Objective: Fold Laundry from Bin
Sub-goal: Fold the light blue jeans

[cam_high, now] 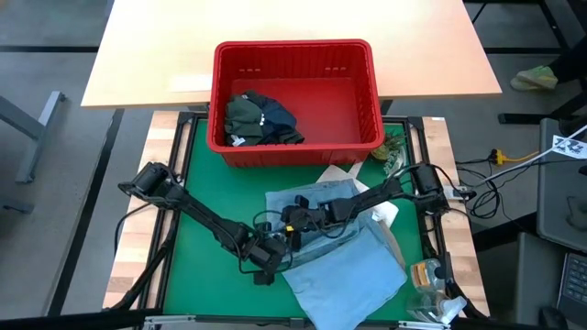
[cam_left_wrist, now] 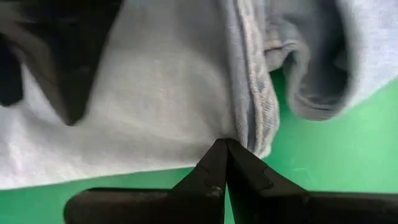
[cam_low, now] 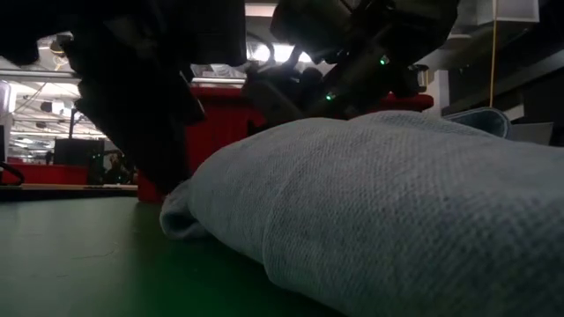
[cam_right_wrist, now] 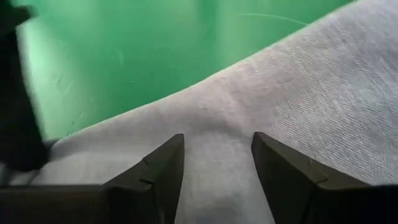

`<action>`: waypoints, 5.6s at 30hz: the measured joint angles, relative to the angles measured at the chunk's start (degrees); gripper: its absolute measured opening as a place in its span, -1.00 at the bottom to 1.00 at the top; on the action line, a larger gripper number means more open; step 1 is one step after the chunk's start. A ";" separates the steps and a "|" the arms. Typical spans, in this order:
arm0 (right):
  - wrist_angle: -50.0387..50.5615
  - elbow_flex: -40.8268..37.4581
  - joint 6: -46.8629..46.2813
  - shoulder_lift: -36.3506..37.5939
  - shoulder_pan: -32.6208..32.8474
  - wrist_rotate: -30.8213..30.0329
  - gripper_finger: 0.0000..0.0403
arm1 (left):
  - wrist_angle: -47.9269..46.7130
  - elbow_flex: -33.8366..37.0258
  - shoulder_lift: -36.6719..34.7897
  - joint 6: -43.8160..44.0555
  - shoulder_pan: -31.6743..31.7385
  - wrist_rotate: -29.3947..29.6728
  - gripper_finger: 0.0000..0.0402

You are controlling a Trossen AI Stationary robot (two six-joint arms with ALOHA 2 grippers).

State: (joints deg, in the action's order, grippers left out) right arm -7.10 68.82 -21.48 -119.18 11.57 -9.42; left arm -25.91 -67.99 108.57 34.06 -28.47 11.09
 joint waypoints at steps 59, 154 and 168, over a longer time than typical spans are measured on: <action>36.46 -0.15 -1.00 17.75 4.89 2.28 -0.04 | 1.05 -0.04 -6.09 29.77 -3.17 9.01 -1.00; 73.89 1.90 -7.96 27.61 4.66 -23.42 -0.04 | 2.78 0.04 -9.17 2.82 8.25 19.33 -1.00; 66.92 -10.69 -5.66 27.59 -8.36 -19.35 -0.04 | -1.68 0.02 -2.63 2.74 20.81 17.94 -1.00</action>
State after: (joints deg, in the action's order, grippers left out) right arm 59.81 58.12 -27.14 -91.59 3.21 -28.77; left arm -27.58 -67.96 105.94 36.80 -7.66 29.02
